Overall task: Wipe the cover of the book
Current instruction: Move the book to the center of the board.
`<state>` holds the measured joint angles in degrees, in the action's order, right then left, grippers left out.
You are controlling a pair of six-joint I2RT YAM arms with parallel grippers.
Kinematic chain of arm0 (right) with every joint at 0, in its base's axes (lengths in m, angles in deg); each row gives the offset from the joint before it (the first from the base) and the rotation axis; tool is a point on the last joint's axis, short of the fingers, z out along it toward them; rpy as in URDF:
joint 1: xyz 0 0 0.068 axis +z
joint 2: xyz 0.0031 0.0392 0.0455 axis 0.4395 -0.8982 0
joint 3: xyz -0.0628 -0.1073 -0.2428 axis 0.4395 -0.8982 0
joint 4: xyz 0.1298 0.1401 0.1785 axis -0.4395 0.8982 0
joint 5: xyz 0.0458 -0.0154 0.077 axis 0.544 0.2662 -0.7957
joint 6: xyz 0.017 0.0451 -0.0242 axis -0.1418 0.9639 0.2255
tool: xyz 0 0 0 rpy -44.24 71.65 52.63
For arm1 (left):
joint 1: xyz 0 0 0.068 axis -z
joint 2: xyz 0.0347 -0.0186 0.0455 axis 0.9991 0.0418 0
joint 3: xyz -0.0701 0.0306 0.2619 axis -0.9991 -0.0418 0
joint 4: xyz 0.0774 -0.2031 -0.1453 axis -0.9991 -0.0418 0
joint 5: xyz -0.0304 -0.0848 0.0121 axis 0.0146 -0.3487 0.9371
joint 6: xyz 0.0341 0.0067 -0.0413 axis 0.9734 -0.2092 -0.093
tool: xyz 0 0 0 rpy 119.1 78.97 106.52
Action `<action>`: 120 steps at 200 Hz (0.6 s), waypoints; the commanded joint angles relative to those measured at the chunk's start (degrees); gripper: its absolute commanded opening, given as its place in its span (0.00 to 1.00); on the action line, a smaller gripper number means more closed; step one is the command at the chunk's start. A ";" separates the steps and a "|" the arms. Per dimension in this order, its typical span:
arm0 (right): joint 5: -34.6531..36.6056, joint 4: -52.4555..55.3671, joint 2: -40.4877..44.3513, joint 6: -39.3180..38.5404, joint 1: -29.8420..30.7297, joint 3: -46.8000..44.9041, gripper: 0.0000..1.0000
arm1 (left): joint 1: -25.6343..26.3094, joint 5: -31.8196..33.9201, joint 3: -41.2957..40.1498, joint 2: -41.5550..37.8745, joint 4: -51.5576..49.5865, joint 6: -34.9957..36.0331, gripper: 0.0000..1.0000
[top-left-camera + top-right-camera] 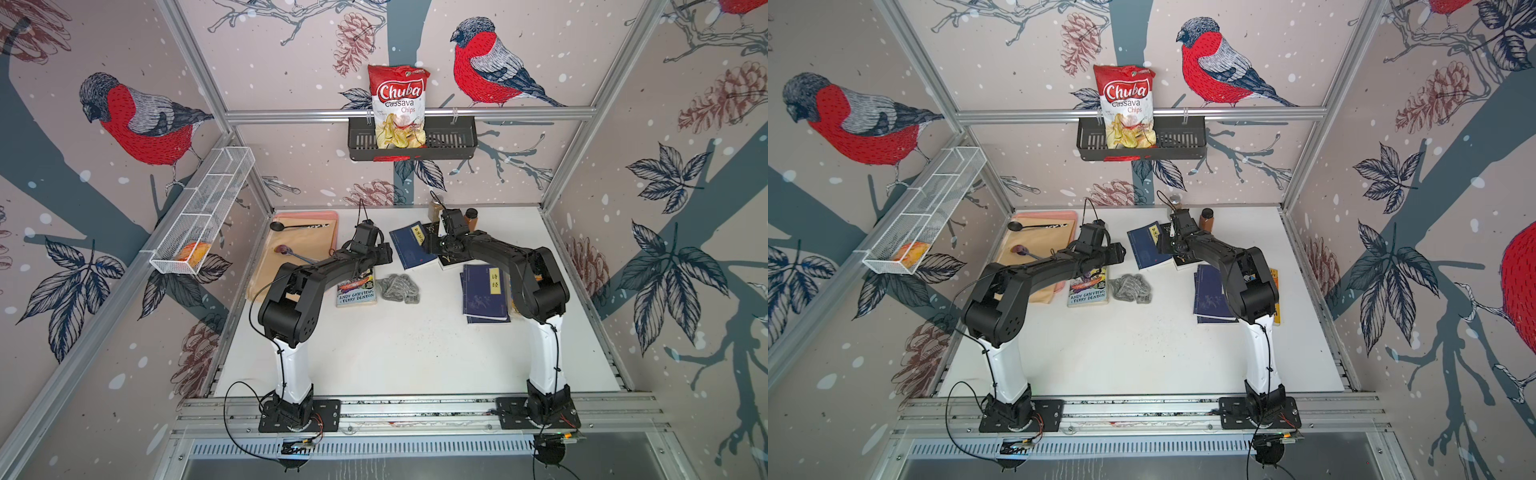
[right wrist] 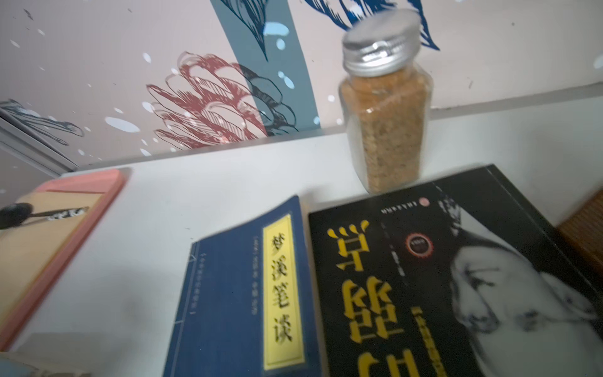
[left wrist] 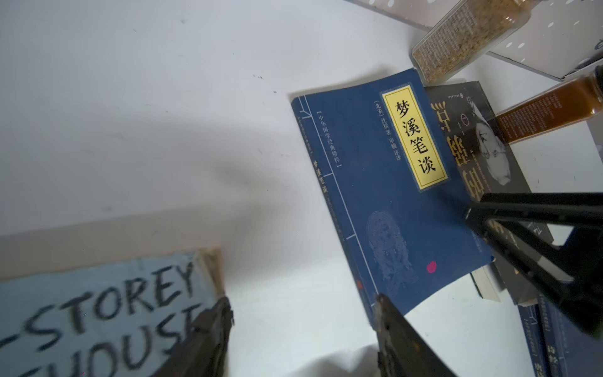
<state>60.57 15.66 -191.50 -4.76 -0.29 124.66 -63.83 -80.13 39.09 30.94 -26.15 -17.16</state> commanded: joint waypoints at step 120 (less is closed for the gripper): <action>-0.45 2.37 -0.50 -5.78 4.70 -2.14 0.42 | 1.98 -7.82 7.02 10.22 0.51 -4.81 0.61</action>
<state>62.10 12.93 -192.44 -9.52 2.94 123.37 -61.89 -86.49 47.37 41.78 -24.03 -21.47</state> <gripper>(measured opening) 0.432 0.629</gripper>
